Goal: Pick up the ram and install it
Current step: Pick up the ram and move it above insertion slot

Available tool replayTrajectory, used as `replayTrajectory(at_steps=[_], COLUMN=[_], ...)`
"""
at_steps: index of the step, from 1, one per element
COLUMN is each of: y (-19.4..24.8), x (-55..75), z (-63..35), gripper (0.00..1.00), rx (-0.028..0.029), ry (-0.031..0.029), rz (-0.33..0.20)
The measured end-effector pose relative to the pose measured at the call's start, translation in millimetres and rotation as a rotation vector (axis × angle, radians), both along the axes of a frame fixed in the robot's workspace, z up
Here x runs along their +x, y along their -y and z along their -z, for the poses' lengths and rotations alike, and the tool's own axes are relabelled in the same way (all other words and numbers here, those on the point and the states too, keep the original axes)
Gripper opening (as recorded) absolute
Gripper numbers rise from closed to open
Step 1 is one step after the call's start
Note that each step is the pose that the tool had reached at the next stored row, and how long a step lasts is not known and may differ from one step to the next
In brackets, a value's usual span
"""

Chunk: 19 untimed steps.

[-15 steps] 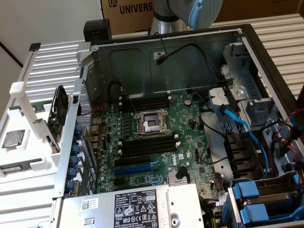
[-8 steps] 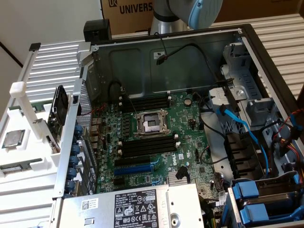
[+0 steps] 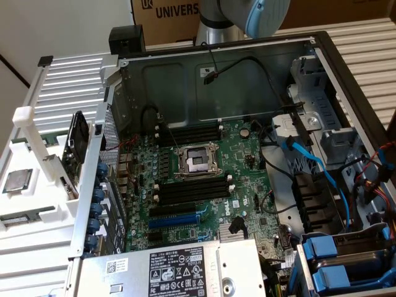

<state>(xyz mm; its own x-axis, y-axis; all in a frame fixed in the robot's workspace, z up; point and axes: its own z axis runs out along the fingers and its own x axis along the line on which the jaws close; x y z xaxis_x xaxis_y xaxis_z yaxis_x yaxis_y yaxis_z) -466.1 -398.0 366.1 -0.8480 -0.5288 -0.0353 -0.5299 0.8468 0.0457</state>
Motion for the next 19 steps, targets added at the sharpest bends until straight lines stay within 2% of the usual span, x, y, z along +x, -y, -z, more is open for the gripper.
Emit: replayTrajectory(at_steps=[3,7,9,12,16,17,19], y=[0.0,0.0,0.0,0.0,0.0,0.1,0.0], x=[0.0,0.0,0.0,0.0,0.0,0.1,0.1], z=[0.1,0.3,0.3,0.4,0.4,0.3,0.5], gripper=[0.11,0.11,0.11,0.11,0.11,0.11,0.11], rx=[0.0,0.0,0.0,0.0,0.0,-0.0006,-0.0018], ry=[0.0,0.0,0.0,0.0001,0.0,0.002,0.0065], rz=[-0.183,-0.293,-0.327,-0.419,-0.494,-0.548,-0.586])
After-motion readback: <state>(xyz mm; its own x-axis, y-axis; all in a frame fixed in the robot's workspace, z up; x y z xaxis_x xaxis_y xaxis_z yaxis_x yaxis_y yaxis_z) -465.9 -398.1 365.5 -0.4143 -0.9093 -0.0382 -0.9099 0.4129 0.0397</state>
